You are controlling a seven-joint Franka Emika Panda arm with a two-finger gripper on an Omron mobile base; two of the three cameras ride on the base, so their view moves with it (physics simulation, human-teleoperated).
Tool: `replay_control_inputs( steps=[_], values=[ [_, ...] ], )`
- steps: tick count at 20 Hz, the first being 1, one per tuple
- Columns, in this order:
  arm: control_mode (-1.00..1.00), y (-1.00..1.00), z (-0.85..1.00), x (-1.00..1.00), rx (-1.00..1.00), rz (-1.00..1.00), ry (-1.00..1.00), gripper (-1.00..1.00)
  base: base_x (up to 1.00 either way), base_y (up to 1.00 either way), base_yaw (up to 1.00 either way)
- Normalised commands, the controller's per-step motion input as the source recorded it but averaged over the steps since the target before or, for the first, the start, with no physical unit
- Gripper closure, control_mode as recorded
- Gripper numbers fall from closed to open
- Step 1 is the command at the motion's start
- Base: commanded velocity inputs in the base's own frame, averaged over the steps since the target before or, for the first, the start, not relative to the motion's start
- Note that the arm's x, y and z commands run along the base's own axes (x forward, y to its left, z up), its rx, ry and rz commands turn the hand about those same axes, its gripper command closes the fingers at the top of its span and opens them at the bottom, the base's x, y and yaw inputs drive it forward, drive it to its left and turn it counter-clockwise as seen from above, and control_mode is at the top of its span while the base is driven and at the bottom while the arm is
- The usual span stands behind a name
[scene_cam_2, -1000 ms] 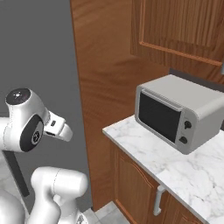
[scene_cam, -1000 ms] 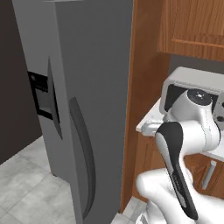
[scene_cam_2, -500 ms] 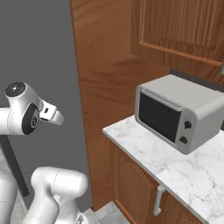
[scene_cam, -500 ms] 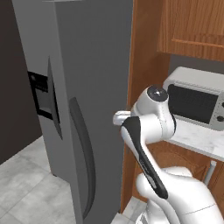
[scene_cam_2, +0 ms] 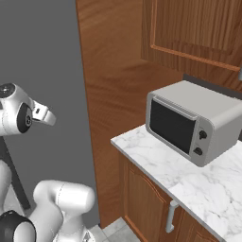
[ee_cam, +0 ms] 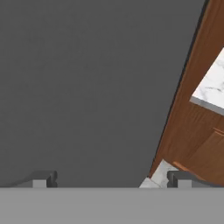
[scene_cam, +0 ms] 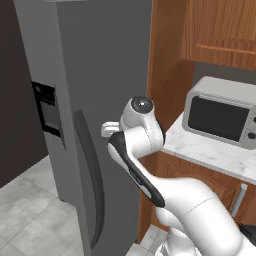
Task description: Place the kiwi in the correct fridge rack based on whether it is a fruit or vegetable. Finally, close the fridge door.
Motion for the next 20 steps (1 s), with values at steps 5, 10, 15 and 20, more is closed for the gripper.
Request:
replay_control_inputs(
  steps=[5, 10, 15, 20],
  values=[
    [-1.00, 0.45, -0.01, 0.64, 0.00, -0.08, -0.08, -1.00, 0.00, 0.00, 0.00],
    [-1.00, 0.27, -0.06, 0.69, 0.00, -0.11, -0.09, -1.00, 0.00, 0.00, 0.00],
    [-1.00, 0.19, 0.00, 0.51, 0.00, -0.22, -0.02, -1.00, 0.00, 0.00, 0.00],
    [-1.00, 0.17, 0.00, 0.46, 0.00, -0.26, 0.00, -1.00, 0.00, 0.00, 0.00]
  ],
)
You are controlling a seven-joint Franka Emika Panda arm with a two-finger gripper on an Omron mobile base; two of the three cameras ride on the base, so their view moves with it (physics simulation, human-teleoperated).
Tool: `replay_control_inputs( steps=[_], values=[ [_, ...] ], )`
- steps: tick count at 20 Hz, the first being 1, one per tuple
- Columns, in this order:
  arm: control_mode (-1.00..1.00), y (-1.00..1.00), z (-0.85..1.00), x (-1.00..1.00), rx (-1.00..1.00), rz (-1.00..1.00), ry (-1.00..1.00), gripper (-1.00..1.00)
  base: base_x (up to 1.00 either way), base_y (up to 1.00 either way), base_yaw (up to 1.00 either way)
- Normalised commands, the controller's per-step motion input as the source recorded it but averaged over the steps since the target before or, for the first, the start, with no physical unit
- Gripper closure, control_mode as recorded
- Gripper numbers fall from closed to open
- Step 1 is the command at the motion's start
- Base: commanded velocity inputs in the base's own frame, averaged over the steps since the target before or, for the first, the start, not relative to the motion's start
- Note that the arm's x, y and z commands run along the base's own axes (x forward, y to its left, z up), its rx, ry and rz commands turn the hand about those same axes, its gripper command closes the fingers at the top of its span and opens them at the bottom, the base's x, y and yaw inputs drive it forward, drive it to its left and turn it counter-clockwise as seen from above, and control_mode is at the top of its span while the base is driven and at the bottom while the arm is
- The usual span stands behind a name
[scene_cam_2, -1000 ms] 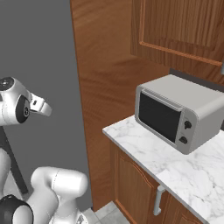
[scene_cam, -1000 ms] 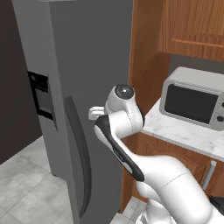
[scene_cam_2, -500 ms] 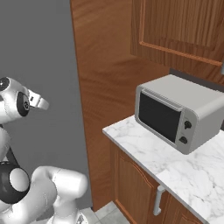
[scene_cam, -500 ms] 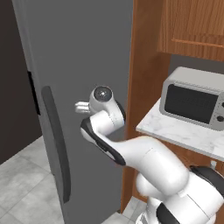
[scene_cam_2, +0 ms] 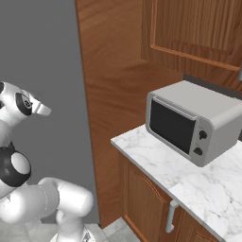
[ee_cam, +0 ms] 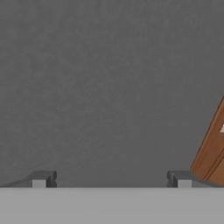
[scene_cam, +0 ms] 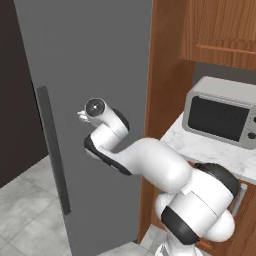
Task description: Place the kiwi in the correct fridge rack based on whether it is a fruit or vegetable. Finally, close the fridge door.
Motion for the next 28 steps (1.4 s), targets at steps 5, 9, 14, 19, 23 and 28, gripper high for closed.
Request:
replay_control_inputs(
  steps=[5, 9, 14, 19, 23, 28],
  values=[
    [-1.00, 0.03, -0.04, 0.49, 0.00, -0.27, 0.00, -1.00, 0.00, 0.00, 0.00],
    [-1.00, 0.00, -0.12, 0.41, 0.00, -0.24, 0.00, -1.00, 0.00, 0.00, 0.00],
    [-1.00, -0.18, -0.14, 0.25, 0.00, -0.21, 0.00, -1.00, 0.00, 0.00, 0.00],
    [-1.00, -0.29, -0.14, 0.29, 0.00, -0.22, -0.01, -1.00, 0.00, 0.00, 0.00],
    [-1.00, -0.36, -0.18, 0.27, 0.00, -0.22, 0.00, -1.00, 0.00, 0.00, 0.00],
    [-1.00, -0.40, -0.21, 0.31, 0.00, -0.24, 0.00, -1.00, 0.00, 0.00, 0.00]
  ],
)
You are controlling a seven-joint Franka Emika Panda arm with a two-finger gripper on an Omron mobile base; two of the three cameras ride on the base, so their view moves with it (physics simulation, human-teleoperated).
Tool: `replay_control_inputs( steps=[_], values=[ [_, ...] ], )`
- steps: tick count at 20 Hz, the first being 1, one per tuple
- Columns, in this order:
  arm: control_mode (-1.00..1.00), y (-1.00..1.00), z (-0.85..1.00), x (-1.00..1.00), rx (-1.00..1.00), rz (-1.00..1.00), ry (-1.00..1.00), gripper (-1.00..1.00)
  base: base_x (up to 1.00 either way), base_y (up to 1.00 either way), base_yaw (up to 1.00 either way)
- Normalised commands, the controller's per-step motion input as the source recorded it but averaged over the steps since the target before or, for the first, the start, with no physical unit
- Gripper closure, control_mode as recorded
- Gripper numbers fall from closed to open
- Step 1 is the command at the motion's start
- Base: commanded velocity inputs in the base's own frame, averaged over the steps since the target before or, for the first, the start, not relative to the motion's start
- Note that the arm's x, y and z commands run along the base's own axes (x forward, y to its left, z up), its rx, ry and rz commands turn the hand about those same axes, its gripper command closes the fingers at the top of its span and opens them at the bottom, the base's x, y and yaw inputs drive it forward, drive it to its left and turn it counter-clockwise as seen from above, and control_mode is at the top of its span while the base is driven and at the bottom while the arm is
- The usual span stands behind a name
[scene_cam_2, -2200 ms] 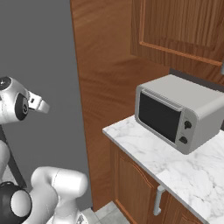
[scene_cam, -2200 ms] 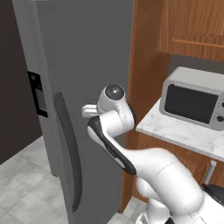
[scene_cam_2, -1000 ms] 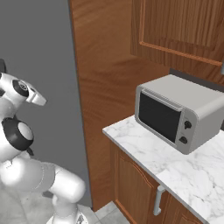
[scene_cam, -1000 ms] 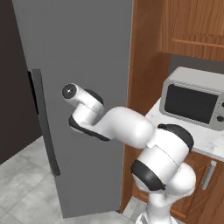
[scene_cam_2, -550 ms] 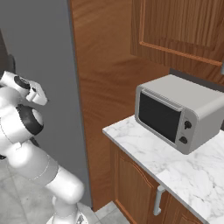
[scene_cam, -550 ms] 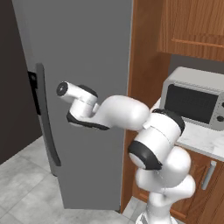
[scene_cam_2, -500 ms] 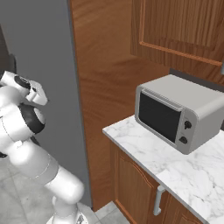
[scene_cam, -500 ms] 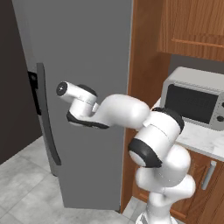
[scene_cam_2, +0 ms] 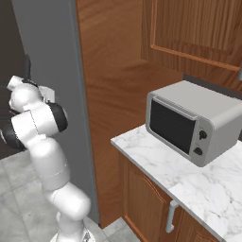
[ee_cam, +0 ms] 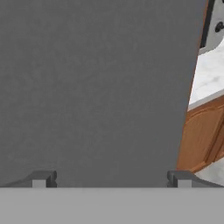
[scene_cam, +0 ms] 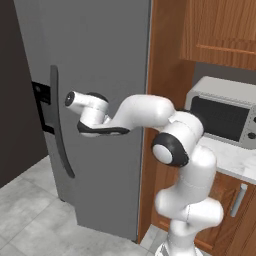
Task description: Place the kiwi in the correct fridge rack based on whether it is a fruit or vegetable. Finally, close the fridge door.
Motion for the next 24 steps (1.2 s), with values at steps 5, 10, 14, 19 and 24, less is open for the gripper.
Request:
replay_control_inputs(
  steps=[5, 10, 14, 19, 24],
  values=[
    [-1.00, -0.40, -0.26, 0.27, 0.00, -0.24, 0.00, -1.00, 0.00, 0.00, 0.00],
    [-1.00, -0.42, -0.30, 0.30, 0.00, -0.25, 0.00, -1.00, 0.00, 0.00, 0.00],
    [-1.00, -0.40, -0.36, 0.23, 0.00, -0.25, 0.00, -1.00, 0.00, 0.00, 0.00],
    [-1.00, -0.38, -0.45, 0.02, 0.00, -0.24, 0.00, -1.00, 0.00, 0.00, 0.00],
    [-1.00, -0.39, -0.45, 0.00, 0.00, -0.23, -0.01, -1.00, 0.00, 0.00, 0.00]
  ],
)
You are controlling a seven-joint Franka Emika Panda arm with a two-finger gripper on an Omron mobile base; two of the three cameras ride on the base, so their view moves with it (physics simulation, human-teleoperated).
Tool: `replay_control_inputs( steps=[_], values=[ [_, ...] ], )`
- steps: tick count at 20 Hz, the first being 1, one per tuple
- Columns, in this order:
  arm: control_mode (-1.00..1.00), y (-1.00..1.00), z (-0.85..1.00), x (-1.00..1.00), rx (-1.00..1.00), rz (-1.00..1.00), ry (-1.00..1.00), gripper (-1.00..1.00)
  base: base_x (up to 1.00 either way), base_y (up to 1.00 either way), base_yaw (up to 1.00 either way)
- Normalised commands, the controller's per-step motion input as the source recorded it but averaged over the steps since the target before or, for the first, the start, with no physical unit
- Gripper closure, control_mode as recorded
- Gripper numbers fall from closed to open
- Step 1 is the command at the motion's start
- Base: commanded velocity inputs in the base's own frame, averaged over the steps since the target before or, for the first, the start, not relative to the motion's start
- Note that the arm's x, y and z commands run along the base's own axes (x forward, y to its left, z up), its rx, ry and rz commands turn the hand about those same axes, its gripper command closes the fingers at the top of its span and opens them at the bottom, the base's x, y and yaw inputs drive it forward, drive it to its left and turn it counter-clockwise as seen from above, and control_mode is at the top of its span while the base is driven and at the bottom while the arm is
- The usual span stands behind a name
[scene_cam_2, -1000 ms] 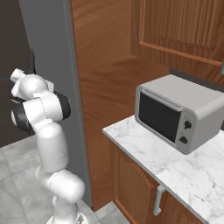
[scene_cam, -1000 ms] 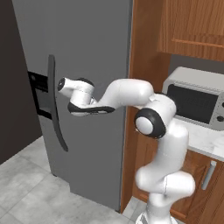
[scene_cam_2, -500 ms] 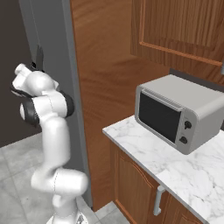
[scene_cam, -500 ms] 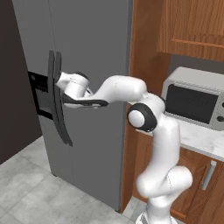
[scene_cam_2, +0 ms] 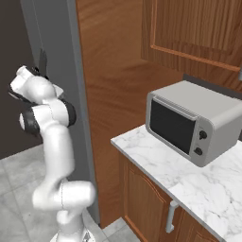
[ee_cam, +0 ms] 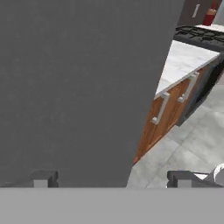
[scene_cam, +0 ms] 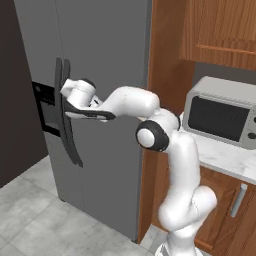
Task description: Place the kiwi in the correct fridge rack based on whether it is a fruit or vegetable. Finally, close the fridge door.
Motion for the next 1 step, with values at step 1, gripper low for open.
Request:
replay_control_inputs(
  steps=[1],
  values=[
    [-1.00, -0.43, -0.49, 0.00, 0.00, -0.19, -0.05, -1.00, 0.00, 0.00, 0.00]
  ],
)
